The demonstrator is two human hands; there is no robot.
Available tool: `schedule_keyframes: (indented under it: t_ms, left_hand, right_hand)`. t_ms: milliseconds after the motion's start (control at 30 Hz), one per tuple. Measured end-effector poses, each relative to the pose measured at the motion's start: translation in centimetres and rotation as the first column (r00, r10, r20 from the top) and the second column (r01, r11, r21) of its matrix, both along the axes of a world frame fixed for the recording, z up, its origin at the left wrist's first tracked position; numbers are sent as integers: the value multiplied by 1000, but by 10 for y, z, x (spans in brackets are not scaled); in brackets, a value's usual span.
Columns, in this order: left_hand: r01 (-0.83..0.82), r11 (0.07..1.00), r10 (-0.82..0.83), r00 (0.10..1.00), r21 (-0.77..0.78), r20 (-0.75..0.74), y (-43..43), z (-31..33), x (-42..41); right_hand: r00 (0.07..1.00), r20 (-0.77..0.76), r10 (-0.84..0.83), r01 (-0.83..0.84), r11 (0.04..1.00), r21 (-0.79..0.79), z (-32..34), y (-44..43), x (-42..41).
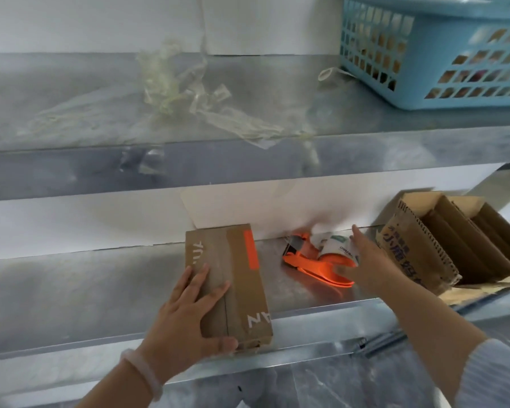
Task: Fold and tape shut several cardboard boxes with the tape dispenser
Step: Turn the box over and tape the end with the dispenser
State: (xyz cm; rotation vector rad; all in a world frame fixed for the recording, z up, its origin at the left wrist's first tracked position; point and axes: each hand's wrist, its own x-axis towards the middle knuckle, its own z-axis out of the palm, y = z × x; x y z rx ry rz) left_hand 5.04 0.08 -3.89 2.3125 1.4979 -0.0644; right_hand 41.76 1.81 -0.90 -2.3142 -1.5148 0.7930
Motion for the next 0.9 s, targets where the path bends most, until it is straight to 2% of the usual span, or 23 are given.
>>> schedule_keyframes:
  t_ms: [167,333,400,467,533,600,633,700,733,767,900]
  left_hand:
    - [-31,998,29,999,-48,-32,2,5,4]
    - [-54,998,52,998,-45,-46,0,21,14]
    - [-81,996,77,994,50,71,-5,29,27]
    - [-140,986,109,955,95,275,-13,41,48]
    - [-168,984,177,865,-61,470,-22,56,73]
    - [-128,928,321,753,-350,574,-26,70,104]
    - [-108,856,443,658,-505,610,-27,74,119]
    - [-48,655,709,386,-754,591,-27,85,143]
    - [-4,583,783,269,-812,561,-26,89,152]
    - [24,555,811,206,-832,547,-23,89,157]
    - [27,546,832,101,-837,546,-20,90,165]
  right_hand:
    - [990,121,75,-81,995,49,-14,-12,7]
    - [996,65,66,-75,984,163,-17,-25,-4]
    - [998,38,43,-51,972,227,-16,-31,-8]
    - [1000,11,27,-29,954,300,-13,-41,-14]
    - [1000,-5,21,-17,916,402,-9,-51,-22]
    - [999,31,29,-41,843,537,-6,-60,-32]
    - [996,75,40,-78,788,610,-6,-62,-36]
    - [978,200,67,-197,631,751,-6,-66,-44]
    - [965,251,77,-251,551,796,-5,-67,-47]
    - [955,281,89,-288,487,824,-4,-68,-50]
    - [926,342,156,-376,370,850,-5,-73,-56]
